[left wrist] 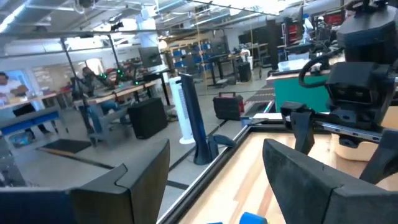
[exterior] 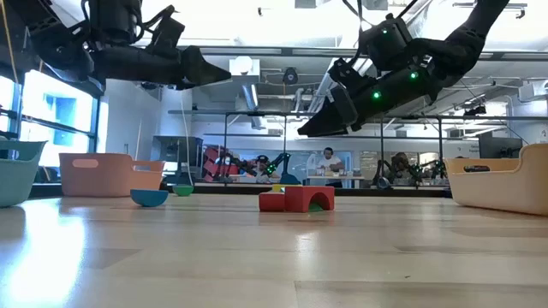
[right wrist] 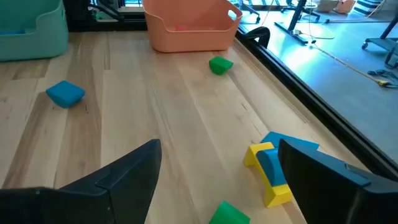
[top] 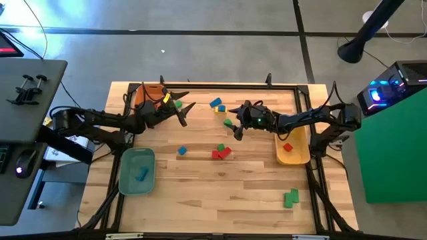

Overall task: Sort blocks by size
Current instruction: Put the green half-circle block into the yellow bin

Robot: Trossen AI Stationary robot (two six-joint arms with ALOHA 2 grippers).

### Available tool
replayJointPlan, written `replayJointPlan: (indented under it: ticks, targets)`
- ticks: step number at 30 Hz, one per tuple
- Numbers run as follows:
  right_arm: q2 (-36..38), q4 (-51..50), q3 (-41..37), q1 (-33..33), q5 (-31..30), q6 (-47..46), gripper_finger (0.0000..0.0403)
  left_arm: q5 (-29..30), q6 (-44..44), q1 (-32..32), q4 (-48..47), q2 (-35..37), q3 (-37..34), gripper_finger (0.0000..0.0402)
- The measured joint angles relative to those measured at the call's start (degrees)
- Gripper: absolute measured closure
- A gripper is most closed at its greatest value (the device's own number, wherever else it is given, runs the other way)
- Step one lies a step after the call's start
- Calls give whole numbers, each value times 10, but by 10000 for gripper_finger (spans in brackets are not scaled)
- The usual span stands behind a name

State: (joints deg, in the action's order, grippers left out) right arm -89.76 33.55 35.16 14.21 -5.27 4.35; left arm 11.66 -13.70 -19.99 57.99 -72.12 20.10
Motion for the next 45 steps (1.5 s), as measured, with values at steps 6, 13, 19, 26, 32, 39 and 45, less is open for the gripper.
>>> replayJointPlan:
  ticks: [6,13,19,26,32,39,45]
  targets:
    - [0,-18,0,-11,-5,-19,84,-16,43,14,-43,0,0,158]
    - [-9,-58,0,-16,-7,-64,84,-23,135,52,-98,0,0,158]
    - [-87,-23,0,-31,-87,-203,84,-23,141,89,-121,0,0,158]
    - [-146,-1,13,-40,-196,-268,84,-20,141,100,-123,0,0,158]
    - [-176,-5,48,-29,-158,-268,84,-19,136,100,-115,0,0,158]
    - [-224,-67,100,-30,-177,-281,84,-19,130,100,-116,0,0,158]
    - [-228,-124,119,-30,-193,-289,130,-19,130,100,-121,0,0,158]
